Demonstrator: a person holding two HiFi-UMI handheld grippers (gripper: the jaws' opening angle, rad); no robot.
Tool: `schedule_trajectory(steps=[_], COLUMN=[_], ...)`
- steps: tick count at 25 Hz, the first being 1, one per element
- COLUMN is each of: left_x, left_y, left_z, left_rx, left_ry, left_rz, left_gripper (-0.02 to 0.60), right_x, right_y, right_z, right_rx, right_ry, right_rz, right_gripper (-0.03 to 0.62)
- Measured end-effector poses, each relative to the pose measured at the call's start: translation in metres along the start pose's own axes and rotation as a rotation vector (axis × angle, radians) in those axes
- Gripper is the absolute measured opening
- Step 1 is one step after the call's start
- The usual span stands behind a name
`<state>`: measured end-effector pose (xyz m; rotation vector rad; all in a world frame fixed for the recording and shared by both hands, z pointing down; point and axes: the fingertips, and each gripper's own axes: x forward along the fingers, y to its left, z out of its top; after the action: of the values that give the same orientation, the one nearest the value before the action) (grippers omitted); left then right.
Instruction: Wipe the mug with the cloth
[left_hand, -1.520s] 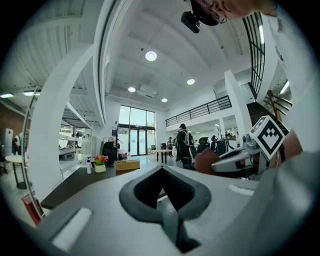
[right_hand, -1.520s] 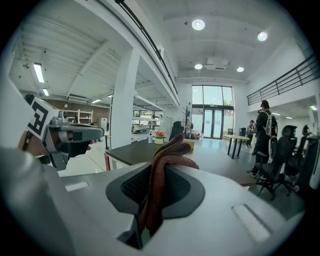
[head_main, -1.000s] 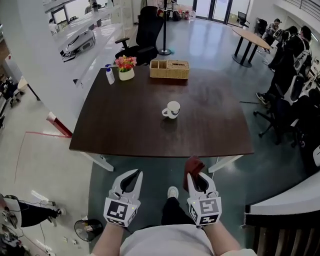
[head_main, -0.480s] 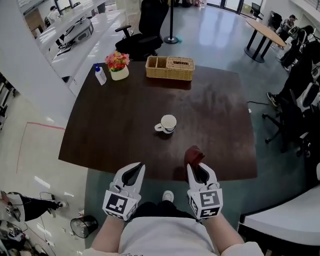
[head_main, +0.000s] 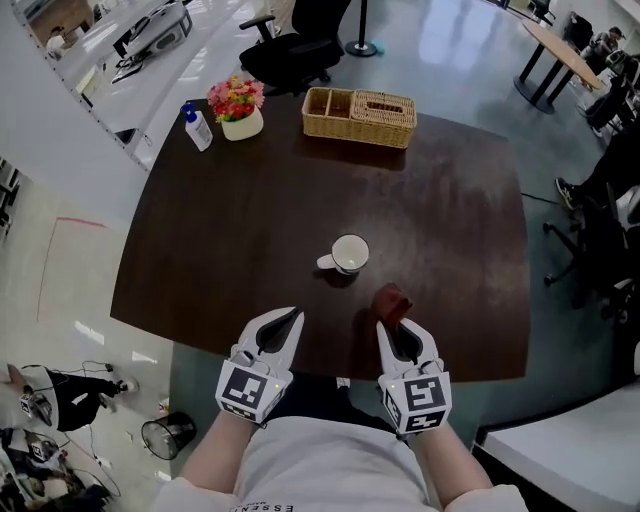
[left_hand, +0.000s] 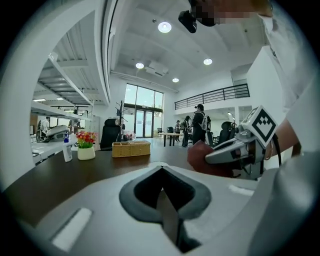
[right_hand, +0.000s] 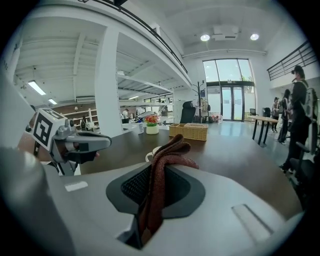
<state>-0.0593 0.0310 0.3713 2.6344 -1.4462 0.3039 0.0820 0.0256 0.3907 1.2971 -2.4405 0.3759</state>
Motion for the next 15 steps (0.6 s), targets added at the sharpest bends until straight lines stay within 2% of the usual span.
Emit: schedule_trajectory(steps=[4, 7, 10, 15], left_x=[0.03, 0.057, 0.084, 0.114], left_y=[0.013, 0.023, 0.03, 0.042], left_z=[-0.024, -0.043, -0.058, -0.082], left_rx=[0.017, 0.037, 0.042, 0.1], left_ry=[0.067, 0.12, 0.158, 0.232], left_rz=[-0.022, -0.067, -0.119, -0.226], left_gripper=[0.003, 0.034, 0.075, 0.092], right_x=[0.022, 0.042, 0.058, 0.085], right_y=[0.002, 0.006, 0.007, 0.025], right_z=[-0.004, -0.015, -0.026, -0.034], right_rx=[-0.016, -0.039, -0.056, -0.058], right_ry=[0.048, 0.086, 0.131, 0.156], right_rz=[0.086, 0.161, 0.209, 0.297], right_gripper=[0.079, 0.078, 0.079, 0.079])
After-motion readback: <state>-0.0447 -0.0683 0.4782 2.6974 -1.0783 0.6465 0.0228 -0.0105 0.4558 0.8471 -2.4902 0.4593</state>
